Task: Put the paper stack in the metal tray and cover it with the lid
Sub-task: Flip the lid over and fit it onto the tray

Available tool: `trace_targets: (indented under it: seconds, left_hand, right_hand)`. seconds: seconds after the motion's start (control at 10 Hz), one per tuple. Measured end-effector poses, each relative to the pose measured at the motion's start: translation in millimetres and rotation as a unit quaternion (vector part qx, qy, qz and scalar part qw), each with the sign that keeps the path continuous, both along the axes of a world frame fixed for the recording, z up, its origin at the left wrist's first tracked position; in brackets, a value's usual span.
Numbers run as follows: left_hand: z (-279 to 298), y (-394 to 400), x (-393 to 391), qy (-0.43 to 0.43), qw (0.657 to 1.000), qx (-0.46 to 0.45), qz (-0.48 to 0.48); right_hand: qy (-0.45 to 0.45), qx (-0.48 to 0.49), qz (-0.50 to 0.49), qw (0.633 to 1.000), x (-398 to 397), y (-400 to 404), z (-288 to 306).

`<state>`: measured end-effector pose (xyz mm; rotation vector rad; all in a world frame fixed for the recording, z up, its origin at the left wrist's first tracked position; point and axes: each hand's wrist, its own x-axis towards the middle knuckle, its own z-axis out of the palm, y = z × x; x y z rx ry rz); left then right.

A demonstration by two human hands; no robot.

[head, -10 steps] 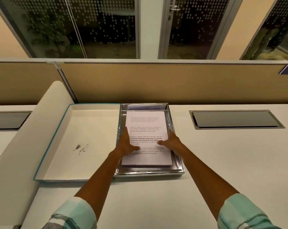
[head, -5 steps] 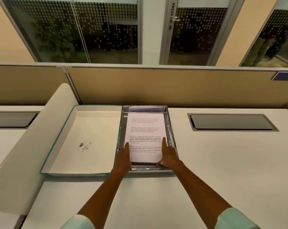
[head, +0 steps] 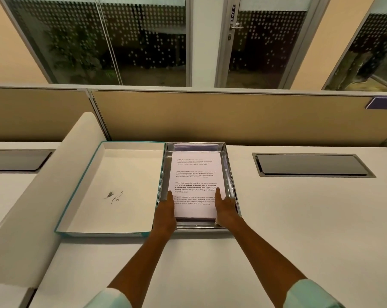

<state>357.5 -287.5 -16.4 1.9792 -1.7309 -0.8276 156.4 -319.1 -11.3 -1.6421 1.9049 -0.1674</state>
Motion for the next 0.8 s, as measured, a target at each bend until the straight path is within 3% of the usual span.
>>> trace_targets:
  seconds: [0.1, 0.2, 0.3, 0.4, 0.5, 0.6, 0.8]
  left_hand:
    - [10.6, 2.5, -4.9, -0.055, 0.998, 0.001, -0.011]
    - [19.6, -1.3, -4.7, -0.048, 0.997, 0.024, -0.053]
    - [39.3, -8.6, -1.5, 0.010, 0.995, 0.061, -0.079]
    - [56.9, -14.1, 5.4, 0.065, 0.993, -0.011, -0.101]
    - [71.2, -16.5, 19.3, 0.119, 0.988, -0.080, -0.055]
    - [77.1, -10.5, 43.4, 0.198, 0.969, -0.130, 0.077]
    - [65.9, 28.7, 106.7, 0.247, 0.911, -0.157, 0.291]
  right_hand:
    - [0.087, 0.081, 0.008, 0.993, 6.0, 6.6, 10.9]
    - [0.040, 0.073, -0.027, 0.996, 4.3, 11.1, 17.1]
    - [0.070, 0.051, 0.031, 0.996, 0.1, 14.3, 22.6]
    - [0.056, 0.008, 0.059, 0.997, 3.2, 16.5, 37.2]
    - [0.003, -0.075, 0.072, 0.995, 10.3, 14.4, 51.1]
    - [-0.058, -0.125, 0.097, 0.986, 29.2, 17.5, 62.9]
    - [-0.025, -0.171, 0.238, 0.956, 92.4, 37.8, 60.3]
